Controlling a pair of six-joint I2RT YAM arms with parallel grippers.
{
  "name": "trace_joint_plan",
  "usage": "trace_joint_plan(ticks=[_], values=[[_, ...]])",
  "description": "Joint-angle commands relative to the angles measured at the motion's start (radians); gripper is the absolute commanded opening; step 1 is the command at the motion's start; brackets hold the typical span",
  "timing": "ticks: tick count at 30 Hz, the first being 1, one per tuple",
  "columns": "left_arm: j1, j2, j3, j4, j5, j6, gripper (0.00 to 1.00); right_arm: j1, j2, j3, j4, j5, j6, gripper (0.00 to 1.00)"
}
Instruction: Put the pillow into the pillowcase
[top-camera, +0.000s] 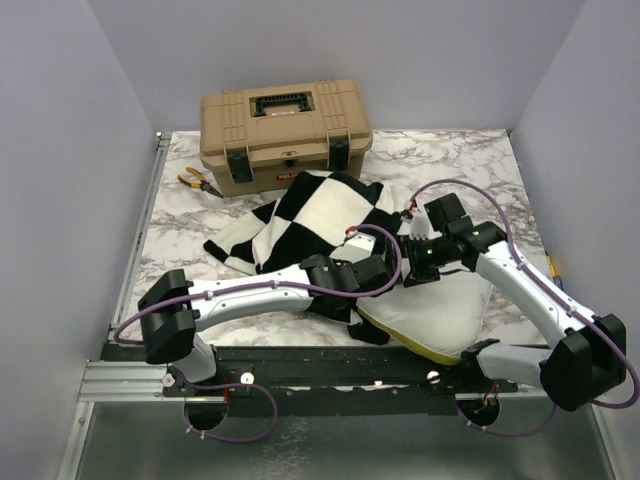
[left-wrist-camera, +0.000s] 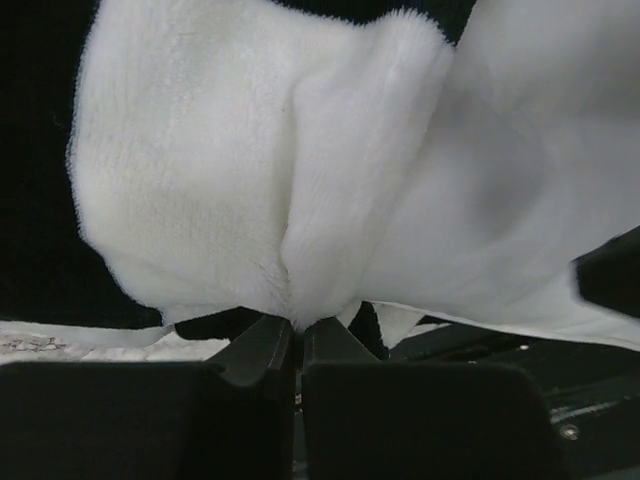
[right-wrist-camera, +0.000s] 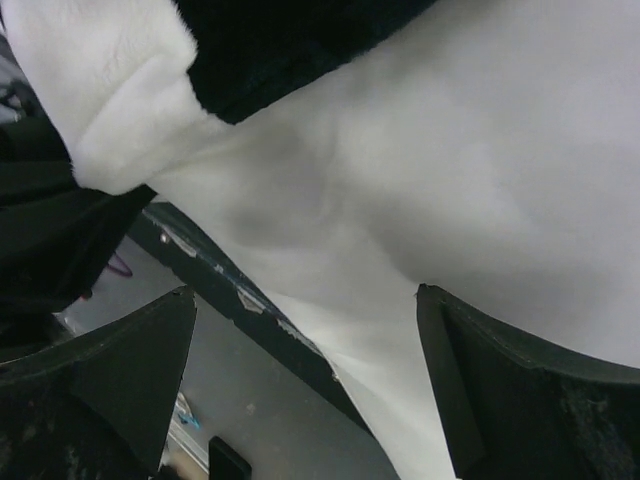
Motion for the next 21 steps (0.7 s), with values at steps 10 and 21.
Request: trace_joint_plan(ticks=[10, 21], values=[[0.098, -0.262, -0.031, 0.159, 0.173, -0.056, 0.0, 0.265, 0.067, -0.054, 0.222, 0.169, 0.078, 0.35], [0.101, -0.387, -0.117, 0.08, 0.207, -0.018, 0.02, 0.233, 0.117, 0.182, 0.313, 0.218, 0.172, 0.0]])
